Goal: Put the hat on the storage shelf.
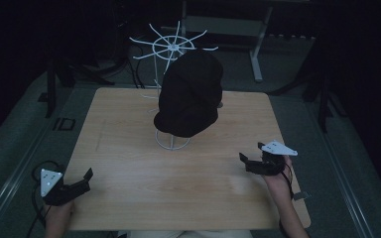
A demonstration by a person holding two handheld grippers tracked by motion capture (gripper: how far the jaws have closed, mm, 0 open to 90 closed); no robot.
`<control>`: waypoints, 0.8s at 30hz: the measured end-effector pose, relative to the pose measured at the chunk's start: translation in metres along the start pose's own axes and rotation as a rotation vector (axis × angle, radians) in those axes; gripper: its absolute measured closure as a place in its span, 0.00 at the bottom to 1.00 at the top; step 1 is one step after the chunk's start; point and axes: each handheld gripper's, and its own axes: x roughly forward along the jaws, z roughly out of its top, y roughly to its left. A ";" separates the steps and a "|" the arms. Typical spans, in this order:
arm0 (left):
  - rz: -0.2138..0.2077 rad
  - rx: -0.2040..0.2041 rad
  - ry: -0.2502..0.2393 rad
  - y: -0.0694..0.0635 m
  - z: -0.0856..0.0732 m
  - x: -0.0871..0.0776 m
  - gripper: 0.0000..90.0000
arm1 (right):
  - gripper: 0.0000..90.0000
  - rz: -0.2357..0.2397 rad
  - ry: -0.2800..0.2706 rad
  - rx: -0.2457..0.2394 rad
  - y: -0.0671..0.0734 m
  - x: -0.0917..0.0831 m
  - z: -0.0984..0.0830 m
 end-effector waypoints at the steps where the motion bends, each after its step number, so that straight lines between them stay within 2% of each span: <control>1: 0.000 0.000 0.000 0.000 0.000 0.000 0.02 | 0.16 -0.004 0.012 0.004 -0.002 0.000 -0.004; 12: 0.000 -0.001 0.000 0.000 0.000 0.000 0.02 | 0.16 -0.078 0.056 0.039 -0.023 -0.006 -0.034; 21: 0.000 0.000 -0.001 0.000 0.000 0.000 0.02 | 0.16 -0.178 0.079 0.081 -0.041 -0.017 -0.055; 24: 0.000 0.000 -0.001 0.000 0.000 0.000 0.02 | 0.15 -0.227 0.079 0.087 -0.045 -0.022 -0.060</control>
